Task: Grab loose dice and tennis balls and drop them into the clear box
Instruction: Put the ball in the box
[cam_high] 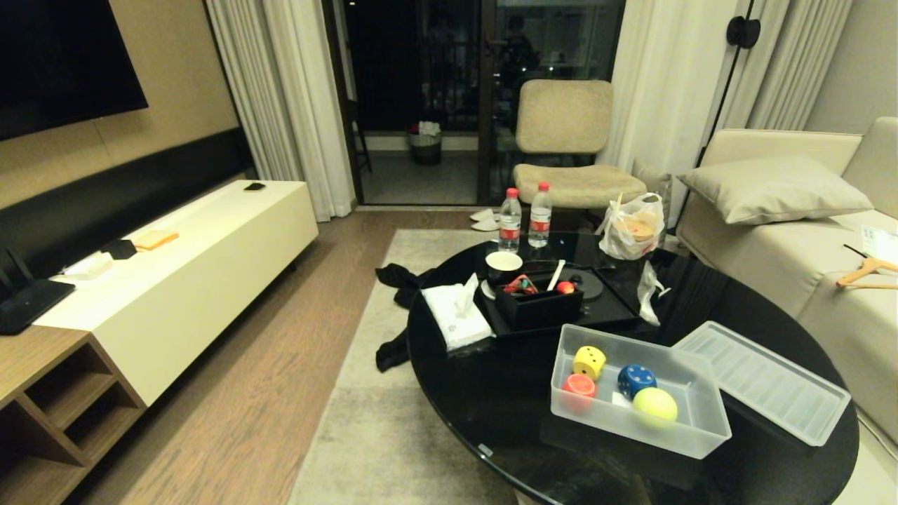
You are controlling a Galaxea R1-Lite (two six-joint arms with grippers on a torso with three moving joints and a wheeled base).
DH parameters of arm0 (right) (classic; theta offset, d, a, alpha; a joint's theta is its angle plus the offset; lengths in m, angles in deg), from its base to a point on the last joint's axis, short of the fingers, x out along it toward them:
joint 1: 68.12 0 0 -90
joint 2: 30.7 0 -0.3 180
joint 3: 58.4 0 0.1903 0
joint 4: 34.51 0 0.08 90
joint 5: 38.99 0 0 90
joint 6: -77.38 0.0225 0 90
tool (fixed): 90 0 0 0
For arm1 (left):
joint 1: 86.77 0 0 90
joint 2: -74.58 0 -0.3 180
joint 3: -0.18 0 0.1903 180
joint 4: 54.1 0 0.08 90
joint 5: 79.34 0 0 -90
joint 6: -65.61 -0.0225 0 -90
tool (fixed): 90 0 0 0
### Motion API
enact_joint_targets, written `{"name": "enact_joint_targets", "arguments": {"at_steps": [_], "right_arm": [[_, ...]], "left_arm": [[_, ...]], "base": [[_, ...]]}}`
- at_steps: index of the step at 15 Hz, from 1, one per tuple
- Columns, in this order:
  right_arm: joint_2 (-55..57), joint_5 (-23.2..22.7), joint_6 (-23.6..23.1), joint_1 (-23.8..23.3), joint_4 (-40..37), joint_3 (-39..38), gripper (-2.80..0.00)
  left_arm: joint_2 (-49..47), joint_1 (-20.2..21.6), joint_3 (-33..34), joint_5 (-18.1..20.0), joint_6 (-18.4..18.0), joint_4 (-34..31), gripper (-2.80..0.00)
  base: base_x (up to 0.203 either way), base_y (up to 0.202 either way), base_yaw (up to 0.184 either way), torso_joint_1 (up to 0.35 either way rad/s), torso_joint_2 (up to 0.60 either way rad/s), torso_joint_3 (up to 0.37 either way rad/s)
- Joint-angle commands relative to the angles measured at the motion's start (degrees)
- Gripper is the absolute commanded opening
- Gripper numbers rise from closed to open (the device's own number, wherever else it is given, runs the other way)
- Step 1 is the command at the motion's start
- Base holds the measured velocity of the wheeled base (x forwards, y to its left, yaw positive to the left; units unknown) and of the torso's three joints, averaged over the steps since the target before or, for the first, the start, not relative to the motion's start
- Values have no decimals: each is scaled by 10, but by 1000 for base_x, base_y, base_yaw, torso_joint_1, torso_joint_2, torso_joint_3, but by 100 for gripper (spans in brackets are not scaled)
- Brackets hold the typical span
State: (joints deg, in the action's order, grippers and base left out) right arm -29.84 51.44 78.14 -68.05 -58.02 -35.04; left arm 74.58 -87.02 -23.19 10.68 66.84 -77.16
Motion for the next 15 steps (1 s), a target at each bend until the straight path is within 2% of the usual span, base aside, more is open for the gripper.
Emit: {"name": "enact_joint_targets", "arguments": {"at_steps": [1,6,12,15], "right_arm": [[32,0,-4,0,-2,15,-280],[202,-8,3,1,-58,213,-280],[509,-6,4,-2,-66,429,-280],[652,-8,12,-21,-66,514,-280]], "left_arm": [[0,0,1,0,0,0,-280],[0,0,1,0,0,0,-280],[0,-1,1,0,0,0,-280],[0,-1,1,0,0,0,-280]], "base": [[0,0,0,0,0,0],[0,0,0,0,0,0],[0,0,0,0,0,0],[0,0,0,0,0,0]]}}
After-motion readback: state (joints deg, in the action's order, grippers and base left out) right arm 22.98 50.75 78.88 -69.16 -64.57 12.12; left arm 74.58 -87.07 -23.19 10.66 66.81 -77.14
